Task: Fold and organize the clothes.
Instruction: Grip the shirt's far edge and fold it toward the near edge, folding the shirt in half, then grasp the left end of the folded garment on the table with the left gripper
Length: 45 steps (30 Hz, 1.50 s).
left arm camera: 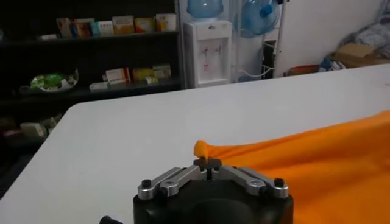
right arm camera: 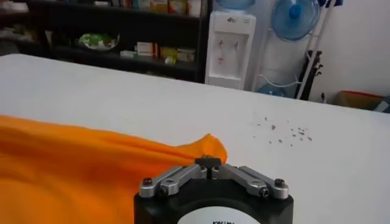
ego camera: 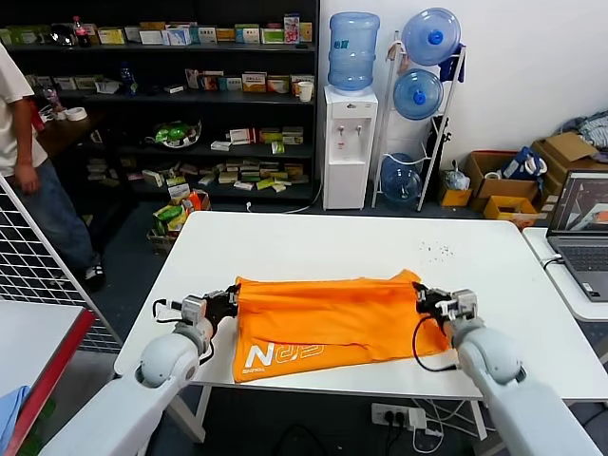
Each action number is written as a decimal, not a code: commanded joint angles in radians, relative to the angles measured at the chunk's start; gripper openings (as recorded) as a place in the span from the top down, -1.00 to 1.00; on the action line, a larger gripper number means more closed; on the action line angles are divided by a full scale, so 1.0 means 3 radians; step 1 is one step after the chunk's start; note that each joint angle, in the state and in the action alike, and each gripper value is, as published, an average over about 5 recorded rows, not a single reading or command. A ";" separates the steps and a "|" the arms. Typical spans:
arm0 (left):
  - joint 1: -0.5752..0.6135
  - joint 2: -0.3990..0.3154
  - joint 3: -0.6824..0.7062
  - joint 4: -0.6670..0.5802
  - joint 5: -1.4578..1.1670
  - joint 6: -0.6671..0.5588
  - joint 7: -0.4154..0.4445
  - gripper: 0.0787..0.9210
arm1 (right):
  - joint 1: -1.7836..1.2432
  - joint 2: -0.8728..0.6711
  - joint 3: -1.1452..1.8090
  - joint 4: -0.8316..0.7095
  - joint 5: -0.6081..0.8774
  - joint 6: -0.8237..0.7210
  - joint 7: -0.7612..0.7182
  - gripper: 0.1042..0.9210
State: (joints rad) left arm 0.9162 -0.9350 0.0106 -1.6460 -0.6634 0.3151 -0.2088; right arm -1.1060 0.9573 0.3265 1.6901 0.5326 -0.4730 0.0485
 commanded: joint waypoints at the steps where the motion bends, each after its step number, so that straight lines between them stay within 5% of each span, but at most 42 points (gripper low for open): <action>1: 0.0746 0.0101 -0.0086 -0.0737 -0.0108 -0.0017 -0.0328 0.96 | -0.0905 -0.0197 0.0268 0.0689 -0.0066 -0.0151 0.0154 0.95; 8: 0.1003 -0.0094 -0.0112 -0.0710 0.0079 -0.0156 -0.0398 0.96 | -0.0865 -0.0155 0.0260 0.0557 -0.0127 -0.0150 0.0132 0.95; 14: 0.1170 -0.0153 -0.0191 -0.0832 0.0248 -0.0210 -0.0398 0.66 | -0.0807 -0.0151 0.0255 0.0494 -0.0126 -0.0152 0.0142 0.92; 35: 0.0951 -0.0429 -0.0387 -0.0429 -0.0595 0.0026 -0.0534 -0.70 | -0.0736 -0.0104 0.0220 0.0561 -0.0088 -0.0125 0.0231 -0.50; 40: 0.0931 -0.0474 -0.0350 -0.0377 -0.0597 0.0060 -0.0515 -0.71 | -0.0724 -0.0085 0.0218 0.0579 -0.0082 -0.0137 0.0245 -0.74; 45: 0.0933 -0.0475 -0.0328 -0.0360 -0.0575 0.0081 -0.0489 -0.41 | -0.0737 -0.0068 0.0223 0.0601 -0.0082 -0.0135 0.0252 -0.76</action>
State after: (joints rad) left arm 1.2002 -1.0619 -0.0863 -1.7788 -0.7842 0.3217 -0.3555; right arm -1.3238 0.9372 0.3929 1.8651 0.5076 -0.5135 0.1225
